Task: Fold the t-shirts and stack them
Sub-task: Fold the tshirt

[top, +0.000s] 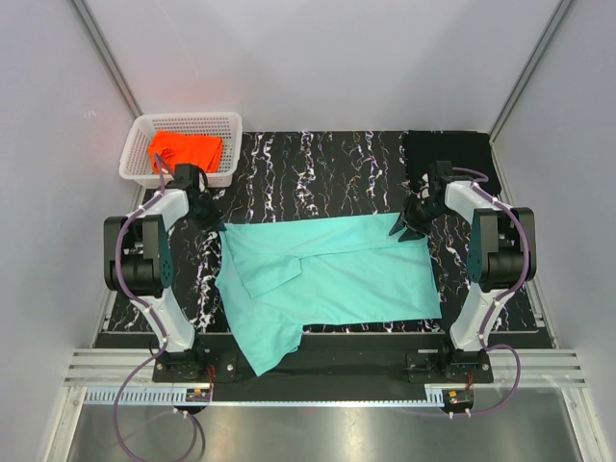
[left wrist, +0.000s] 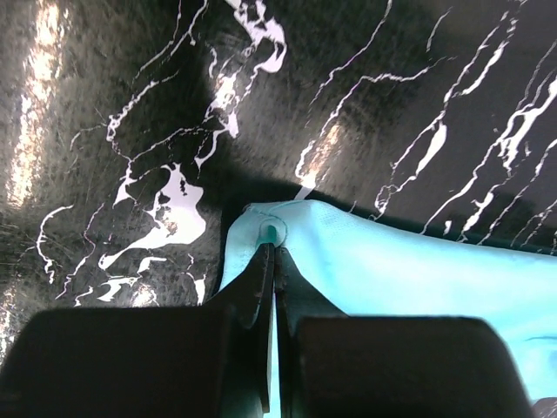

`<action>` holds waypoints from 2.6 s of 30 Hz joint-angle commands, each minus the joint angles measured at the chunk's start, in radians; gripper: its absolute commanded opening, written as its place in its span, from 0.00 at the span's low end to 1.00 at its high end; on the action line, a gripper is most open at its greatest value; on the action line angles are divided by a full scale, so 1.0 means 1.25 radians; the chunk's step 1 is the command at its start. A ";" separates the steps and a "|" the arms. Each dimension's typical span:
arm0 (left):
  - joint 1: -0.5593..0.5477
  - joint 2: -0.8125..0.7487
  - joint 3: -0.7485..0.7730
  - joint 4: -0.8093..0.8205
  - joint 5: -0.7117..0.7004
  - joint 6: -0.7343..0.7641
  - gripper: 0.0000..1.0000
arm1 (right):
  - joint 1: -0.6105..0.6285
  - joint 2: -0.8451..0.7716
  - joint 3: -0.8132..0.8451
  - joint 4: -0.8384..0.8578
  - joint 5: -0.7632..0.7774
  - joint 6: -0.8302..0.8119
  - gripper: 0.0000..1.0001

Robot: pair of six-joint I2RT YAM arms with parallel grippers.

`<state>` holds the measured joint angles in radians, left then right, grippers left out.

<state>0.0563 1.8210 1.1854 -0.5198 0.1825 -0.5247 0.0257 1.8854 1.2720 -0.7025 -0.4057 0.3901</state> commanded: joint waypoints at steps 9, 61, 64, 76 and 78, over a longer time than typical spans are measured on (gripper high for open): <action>0.022 -0.010 0.008 0.039 -0.031 -0.002 0.00 | 0.000 -0.037 -0.008 0.009 -0.003 -0.006 0.43; 0.031 -0.086 -0.030 -0.024 -0.020 0.065 0.46 | -0.052 -0.037 0.045 -0.034 0.098 -0.032 0.49; 0.034 -0.054 -0.008 -0.020 -0.002 0.063 0.41 | -0.078 -0.027 0.060 -0.039 0.099 -0.038 0.47; 0.035 -0.011 -0.003 0.026 0.060 0.026 0.32 | -0.119 0.066 0.185 -0.054 0.099 -0.046 0.46; 0.035 -0.009 -0.003 0.028 0.063 0.020 0.29 | -0.119 0.087 0.208 -0.057 0.099 -0.045 0.46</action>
<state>0.0929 1.8061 1.1503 -0.5285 0.2214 -0.4839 -0.1253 1.9606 1.4731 -0.7609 -0.2886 0.3473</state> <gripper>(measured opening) 0.300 0.458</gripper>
